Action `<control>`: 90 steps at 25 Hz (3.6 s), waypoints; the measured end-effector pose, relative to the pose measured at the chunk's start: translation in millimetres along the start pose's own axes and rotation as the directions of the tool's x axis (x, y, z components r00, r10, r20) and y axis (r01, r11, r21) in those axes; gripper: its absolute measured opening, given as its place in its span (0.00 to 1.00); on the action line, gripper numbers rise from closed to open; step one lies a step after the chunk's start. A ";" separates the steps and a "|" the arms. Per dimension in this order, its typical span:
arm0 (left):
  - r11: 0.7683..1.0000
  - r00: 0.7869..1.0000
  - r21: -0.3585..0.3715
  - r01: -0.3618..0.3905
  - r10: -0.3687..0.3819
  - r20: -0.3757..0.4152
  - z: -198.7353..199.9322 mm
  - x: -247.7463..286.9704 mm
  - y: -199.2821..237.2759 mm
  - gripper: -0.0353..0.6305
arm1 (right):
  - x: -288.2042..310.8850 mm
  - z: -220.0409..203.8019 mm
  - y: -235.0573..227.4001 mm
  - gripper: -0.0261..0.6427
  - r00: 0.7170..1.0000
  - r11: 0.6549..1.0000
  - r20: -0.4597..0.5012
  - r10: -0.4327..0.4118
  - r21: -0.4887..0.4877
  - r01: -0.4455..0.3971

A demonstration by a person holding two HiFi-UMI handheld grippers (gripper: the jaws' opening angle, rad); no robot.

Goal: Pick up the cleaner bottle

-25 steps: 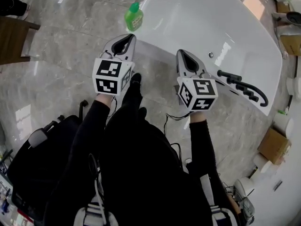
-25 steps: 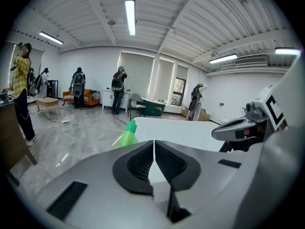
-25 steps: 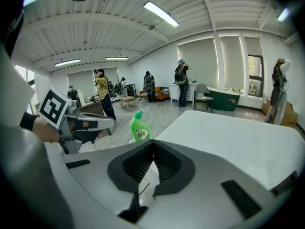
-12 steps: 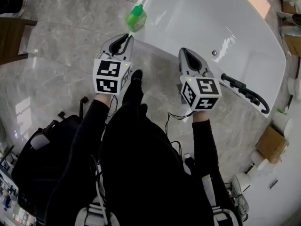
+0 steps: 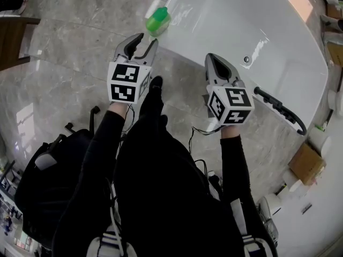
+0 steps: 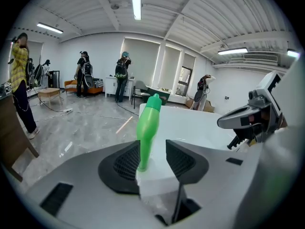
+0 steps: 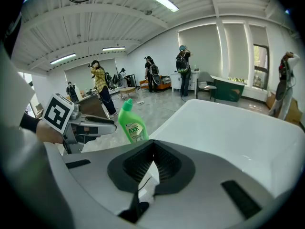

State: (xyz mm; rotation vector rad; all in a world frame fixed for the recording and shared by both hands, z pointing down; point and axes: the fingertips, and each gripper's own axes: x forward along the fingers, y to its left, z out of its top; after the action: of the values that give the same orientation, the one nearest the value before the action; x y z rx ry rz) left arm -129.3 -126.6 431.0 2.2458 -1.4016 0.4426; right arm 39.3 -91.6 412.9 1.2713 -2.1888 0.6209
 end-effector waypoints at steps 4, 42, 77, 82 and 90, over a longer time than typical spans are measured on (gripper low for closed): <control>1.000 0.999 -0.003 0.017 -0.017 -0.046 -11.0 13.0 6.1 0.39 | 9.0 1.3 -4.2 0.04 1.000 1.000 -0.011 -0.005 0.005 0.005; 0.986 0.994 0.158 0.060 -0.074 0.083 -54.7 115.1 18.4 0.46 | 71.0 -20.0 -10.1 0.04 0.995 0.998 -0.080 0.053 0.041 -0.050; 0.965 0.963 0.244 0.092 -0.149 0.225 -38.5 134.2 7.6 0.38 | 107.7 -40.5 -3.8 0.04 0.992 0.996 -0.107 0.067 0.065 -0.060; 0.965 0.960 0.246 0.095 -0.154 0.233 -37.1 132.4 7.4 0.37 | 107.2 -41.6 -4.1 0.04 0.992 0.996 -0.111 0.063 0.068 -0.055; 0.959 0.963 0.261 0.110 -0.168 0.212 -37.8 132.0 6.3 0.36 | 105.5 -39.2 -2.9 0.04 0.993 0.996 -0.108 0.055 0.069 -0.047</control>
State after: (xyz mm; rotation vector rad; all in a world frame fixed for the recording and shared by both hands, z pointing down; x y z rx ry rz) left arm -79.2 -208.6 529.2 2.6539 -1.3467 0.3301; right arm 6.1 -136.1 510.8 1.1881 -2.1317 0.7715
